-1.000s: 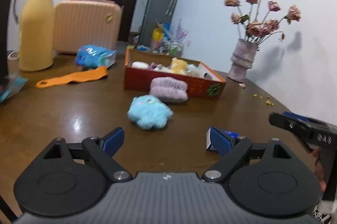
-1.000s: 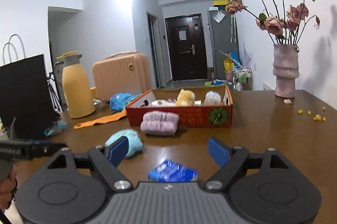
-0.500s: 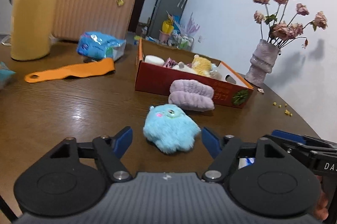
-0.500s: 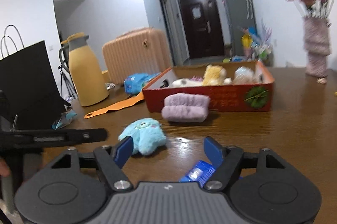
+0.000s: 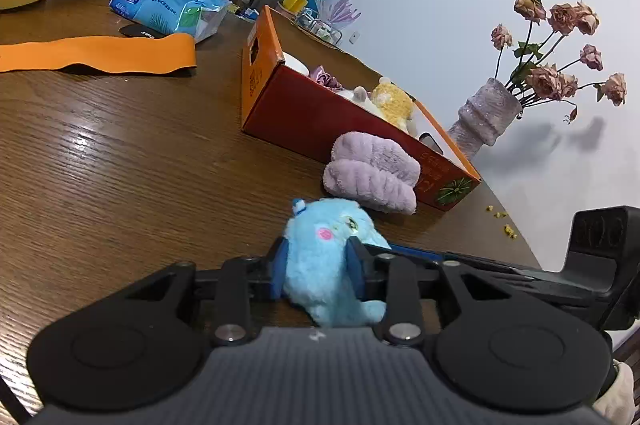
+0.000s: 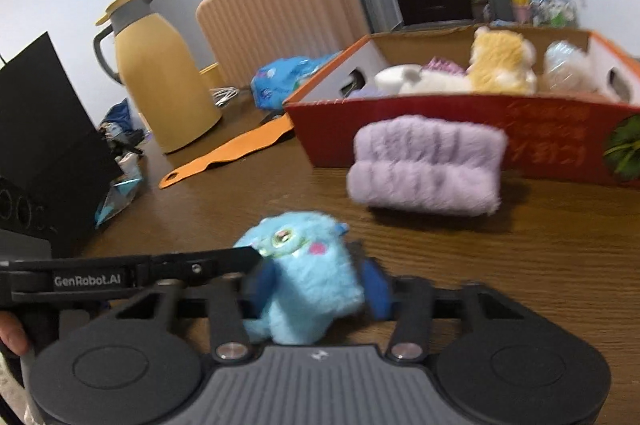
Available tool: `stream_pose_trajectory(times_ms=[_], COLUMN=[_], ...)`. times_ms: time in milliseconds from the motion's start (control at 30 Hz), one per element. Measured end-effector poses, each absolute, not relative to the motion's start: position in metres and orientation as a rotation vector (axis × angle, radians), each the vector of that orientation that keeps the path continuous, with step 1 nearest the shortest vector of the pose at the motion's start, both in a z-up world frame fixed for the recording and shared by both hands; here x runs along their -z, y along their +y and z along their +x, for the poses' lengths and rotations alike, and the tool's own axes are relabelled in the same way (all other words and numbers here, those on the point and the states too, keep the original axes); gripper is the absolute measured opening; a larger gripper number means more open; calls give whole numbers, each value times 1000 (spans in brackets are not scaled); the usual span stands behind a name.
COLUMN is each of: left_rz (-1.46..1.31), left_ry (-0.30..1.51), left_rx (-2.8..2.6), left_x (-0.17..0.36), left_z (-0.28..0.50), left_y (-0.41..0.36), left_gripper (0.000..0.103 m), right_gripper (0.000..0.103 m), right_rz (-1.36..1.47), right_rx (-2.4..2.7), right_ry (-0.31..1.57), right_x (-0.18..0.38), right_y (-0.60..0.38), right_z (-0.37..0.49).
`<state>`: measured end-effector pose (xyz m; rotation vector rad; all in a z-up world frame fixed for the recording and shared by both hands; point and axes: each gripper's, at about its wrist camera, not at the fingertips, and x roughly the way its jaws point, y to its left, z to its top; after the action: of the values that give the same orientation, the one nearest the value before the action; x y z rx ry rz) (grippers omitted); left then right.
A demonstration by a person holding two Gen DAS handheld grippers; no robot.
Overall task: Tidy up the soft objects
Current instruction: 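Grasp the light-blue fluffy plush with the left tool while the right tool grasps it too, then carry the blue plush into the box and open both tools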
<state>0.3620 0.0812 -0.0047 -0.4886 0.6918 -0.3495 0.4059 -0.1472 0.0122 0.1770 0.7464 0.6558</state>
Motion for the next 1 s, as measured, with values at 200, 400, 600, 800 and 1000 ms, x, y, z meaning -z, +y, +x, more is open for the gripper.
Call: stream_pose_trajectory(times_ms=[200, 400, 600, 800, 1000], left_rz=[-492, -494, -466, -390, -335], left_ry=[684, 646, 617, 588, 496], left_rx=[349, 400, 474, 524, 565], left_x=[4, -12, -35, -59, -110], left_z=[361, 326, 283, 284, 338], left_y=[81, 62, 23, -18, -37], left_gripper=[29, 29, 29, 29, 29], right_gripper=[35, 33, 32, 32, 31], right_rz=[201, 165, 195, 238, 202], right_rx=[-643, -617, -574, -519, -508], right_ry=[732, 660, 587, 509, 395], right_x=[-11, -34, -55, -67, -108], right_y=[-145, -164, -207, -246, -269], right_z=[404, 359, 300, 279, 317])
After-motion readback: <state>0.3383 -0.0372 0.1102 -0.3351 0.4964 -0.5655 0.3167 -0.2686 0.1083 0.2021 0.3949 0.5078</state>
